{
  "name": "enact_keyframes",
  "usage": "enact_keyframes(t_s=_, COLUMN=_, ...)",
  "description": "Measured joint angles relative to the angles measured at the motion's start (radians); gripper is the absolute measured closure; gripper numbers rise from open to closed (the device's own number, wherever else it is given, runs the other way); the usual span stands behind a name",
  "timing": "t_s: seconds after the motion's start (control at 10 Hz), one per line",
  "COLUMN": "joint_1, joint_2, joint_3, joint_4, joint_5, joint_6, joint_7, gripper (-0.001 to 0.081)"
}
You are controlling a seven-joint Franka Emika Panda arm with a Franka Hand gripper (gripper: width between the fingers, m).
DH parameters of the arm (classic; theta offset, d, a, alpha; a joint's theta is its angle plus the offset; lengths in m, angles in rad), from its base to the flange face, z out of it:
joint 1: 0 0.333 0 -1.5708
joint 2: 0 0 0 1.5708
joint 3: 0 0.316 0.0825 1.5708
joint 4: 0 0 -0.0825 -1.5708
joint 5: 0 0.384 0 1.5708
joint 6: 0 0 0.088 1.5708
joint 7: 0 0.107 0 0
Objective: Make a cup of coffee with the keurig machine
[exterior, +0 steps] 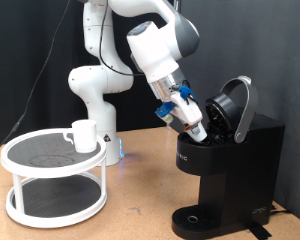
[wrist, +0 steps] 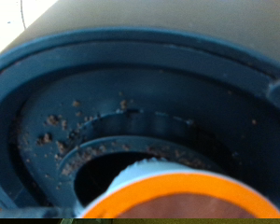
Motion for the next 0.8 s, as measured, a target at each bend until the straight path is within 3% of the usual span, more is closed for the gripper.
enact_keyframes(t_s=0.2, joint_1=0.000, joint_2=0.010, joint_3=0.000, joint_4=0.003, joint_5=0.001, joint_6=0.000, joint_7=-0.003, gripper=0.0398)
enact_keyframes(t_s=0.3, joint_1=0.000, joint_2=0.012, joint_3=0.000, joint_4=0.003, joint_5=0.004, joint_6=0.001, joint_7=-0.005, gripper=0.0225)
enact_keyframes(t_s=0.4, joint_1=0.000, joint_2=0.012, joint_3=0.000, joint_4=0.003, joint_5=0.013, joint_6=0.001, joint_7=-0.013, gripper=0.0225)
enact_keyframes(t_s=0.5, joint_1=0.000, joint_2=0.012, joint_3=-0.001, joint_4=0.003, joint_5=0.035, joint_6=0.001, joint_7=-0.031, gripper=0.0105)
enact_keyframes(t_s=0.7, joint_1=-0.001, joint_2=0.000, joint_3=-0.014, joint_4=0.006, joint_5=0.094, joint_6=-0.033, joint_7=-0.092, gripper=0.0080)
enact_keyframes(t_s=0.8, joint_1=-0.004, joint_2=-0.017, joint_3=-0.030, joint_4=0.011, joint_5=0.103, joint_6=-0.088, joint_7=-0.115, gripper=0.0072)
